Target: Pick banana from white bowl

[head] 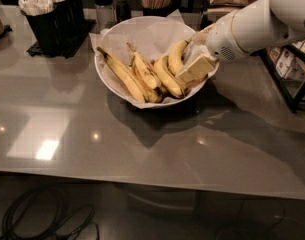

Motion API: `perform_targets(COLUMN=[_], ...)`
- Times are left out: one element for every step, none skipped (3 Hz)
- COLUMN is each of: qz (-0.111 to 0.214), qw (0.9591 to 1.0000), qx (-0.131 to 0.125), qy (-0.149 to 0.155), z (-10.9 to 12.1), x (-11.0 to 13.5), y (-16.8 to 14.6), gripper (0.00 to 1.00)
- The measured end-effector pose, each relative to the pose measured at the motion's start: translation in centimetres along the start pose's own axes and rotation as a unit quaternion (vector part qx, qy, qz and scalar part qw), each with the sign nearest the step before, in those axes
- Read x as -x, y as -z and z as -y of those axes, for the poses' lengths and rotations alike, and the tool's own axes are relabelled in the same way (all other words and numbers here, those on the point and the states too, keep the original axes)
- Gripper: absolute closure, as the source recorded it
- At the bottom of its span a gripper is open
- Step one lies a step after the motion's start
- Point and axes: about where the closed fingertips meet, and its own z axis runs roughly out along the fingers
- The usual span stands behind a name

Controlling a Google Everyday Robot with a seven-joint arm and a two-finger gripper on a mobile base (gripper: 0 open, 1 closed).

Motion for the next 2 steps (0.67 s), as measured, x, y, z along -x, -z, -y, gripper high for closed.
perform_targets(qz=[-0.003,-0.003], qw=[1.0,1.0], qx=[0.0,0.0], qy=[0.001,0.001], z=[0.08,0.08], x=[-0.2,-0.19], y=[0.03,0.03], gripper=[0.19,0.34])
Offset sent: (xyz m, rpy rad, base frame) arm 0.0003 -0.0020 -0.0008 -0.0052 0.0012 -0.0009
